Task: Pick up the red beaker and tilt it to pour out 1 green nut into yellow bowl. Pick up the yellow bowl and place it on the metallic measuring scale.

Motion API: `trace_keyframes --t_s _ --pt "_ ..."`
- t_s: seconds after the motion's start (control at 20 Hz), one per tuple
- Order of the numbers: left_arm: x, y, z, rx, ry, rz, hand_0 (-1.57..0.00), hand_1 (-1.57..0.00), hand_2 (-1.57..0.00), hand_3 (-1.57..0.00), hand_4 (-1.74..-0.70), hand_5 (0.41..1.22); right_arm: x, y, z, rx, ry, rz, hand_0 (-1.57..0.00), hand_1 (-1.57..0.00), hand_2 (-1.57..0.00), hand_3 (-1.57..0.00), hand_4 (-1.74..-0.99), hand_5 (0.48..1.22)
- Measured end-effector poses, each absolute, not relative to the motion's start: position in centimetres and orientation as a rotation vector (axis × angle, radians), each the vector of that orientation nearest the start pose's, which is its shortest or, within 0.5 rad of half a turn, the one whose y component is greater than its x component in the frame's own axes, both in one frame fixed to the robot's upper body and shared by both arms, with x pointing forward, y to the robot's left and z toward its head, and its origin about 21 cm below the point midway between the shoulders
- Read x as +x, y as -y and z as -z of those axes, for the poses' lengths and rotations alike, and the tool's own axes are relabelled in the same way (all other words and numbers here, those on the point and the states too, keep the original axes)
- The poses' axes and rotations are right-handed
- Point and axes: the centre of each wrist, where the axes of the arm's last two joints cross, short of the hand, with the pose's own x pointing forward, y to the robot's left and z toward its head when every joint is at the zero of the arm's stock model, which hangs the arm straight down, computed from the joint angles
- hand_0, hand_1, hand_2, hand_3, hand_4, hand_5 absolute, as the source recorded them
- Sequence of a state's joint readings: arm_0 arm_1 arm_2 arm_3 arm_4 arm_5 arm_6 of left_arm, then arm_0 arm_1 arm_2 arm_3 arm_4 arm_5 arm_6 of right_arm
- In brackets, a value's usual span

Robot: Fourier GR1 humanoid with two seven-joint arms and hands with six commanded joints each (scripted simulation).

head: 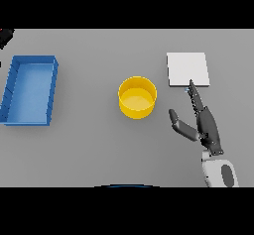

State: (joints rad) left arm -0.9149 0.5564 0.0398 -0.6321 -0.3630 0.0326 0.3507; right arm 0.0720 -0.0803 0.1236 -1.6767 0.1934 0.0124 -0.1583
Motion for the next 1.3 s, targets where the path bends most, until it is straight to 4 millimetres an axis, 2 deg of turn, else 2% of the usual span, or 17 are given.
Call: trace_keyframes --t_s 0.1,0.2,0.25,0.4,0.45,0.5,0.55,0.65,0.7,0.8,1.0,1.1,1.3 --pt "41.7 -34.8 -12.2 0.787 1.138 0.338 -1.57 -1.57 -1.57 -1.57 -1.74 1.221 22.7 22.8 -1.0 -0.107 1.764 -0.313 0.00 0.00 0.00 0.00 -1.166 0.676" --pt "40.3 -34.7 -11.3 0.778 1.125 0.303 -1.57 -1.57 -1.57 -1.57 -1.74 1.151 22.7 23.1 -1.0 -0.123 1.752 -0.327 0.00 0.00 0.00 0.00 -1.174 0.676" --pt "39.7 -34.1 -10.6 0.763 1.125 0.298 -1.57 -1.57 -1.57 -1.57 -1.74 1.098 23.0 22.6 -1.0 -0.114 1.741 -0.321 0.00 0.00 0.00 0.00 -1.171 0.677" --pt "38.2 -33.9 -9.6 0.759 1.094 0.254 -1.57 -1.57 -1.57 -1.57 -1.74 0.925 22.6 22.8 -0.7 -0.113 1.749 -0.318 0.00 0.00 0.00 0.00 -1.157 0.671" --pt "37.8 -34.0 -9.5 0.754 1.083 0.243 -1.57 -1.57 -1.57 -1.57 -1.66 0.868 22.7 22.9 -1.1 -0.113 1.758 -0.322 0.00 0.00 0.00 0.00 -1.155 0.669" --pt "37.5 -34.0 -9.8 0.745 1.062 0.232 -1.57 -1.57 -1.53 -1.53 -1.52 0.818 22.9 22.7 -1.0 -0.106 1.743 -0.315 0.00 0.00 0.00 0.00 -1.155 0.670" --pt "37.3 -34.2 -10.2 0.739 1.059 0.246 -1.47 -1.34 -1.28 -1.32 -1.37 0.774 22.9 22.4 -1.0 -0.096 1.749 -0.311 0.00 0.00 0.00 0.00 -1.153 0.670" --pt "36.5 -34.0 -10.8 0.657 1.107 0.336 -0.94 -0.86 -0.82 -0.84 -1.13 0.705 23.2 22.8 -1.1 -0.112 1.739 -0.312 0.00 0.00 0.00 0.00 -1.149 0.670" --pt "36.2 -34.1 -10.8 0.604 1.105 0.348 -0.75 -0.69 -0.65 -0.67 -1.05 0.683 22.7 22.7 -0.9 -0.107 1.756 -0.319 0.00 0.00 0.00 0.00 -1.150 0.671" --pt "35.9 -34.5 -11.1 0.554 1.076 0.381 -0.48 -0.44 -0.42 -0.43 -0.92 0.651 22.8 23.0 -0.8 -0.111 1.748 -0.309 0.00 0.00 0.00 0.00 -1.155 0.670" --pt "36.1 -34.7 -10.5 0.618 0.972 0.478 -0.20 -0.18 -0.17 -0.18 -0.81 0.627 23.0 22.6 -0.9 -0.130 1.752 -0.320 0.00 0.00 0.00 0.00 -1.157 0.665" --pt "36.0 -34.5 -10.0 0.654 0.965 0.492 -0.13 -0.11 -0.11 -0.11 -0.79 0.627 23.0 22.6 -0.9 -0.145 1.753 -0.328 0.00 0.00 0.00 0.00 -1.157 0.665" --pt "36.2 -34.0 -10.4 0.651 1.058 0.487 -0.05 -0.05 -0.04 -0.05 -0.78 0.635 23.1 22.3 -1.0 -0.207 1.696 -0.367 0.00 0.00 0.00 0.00 -1.115 0.638"
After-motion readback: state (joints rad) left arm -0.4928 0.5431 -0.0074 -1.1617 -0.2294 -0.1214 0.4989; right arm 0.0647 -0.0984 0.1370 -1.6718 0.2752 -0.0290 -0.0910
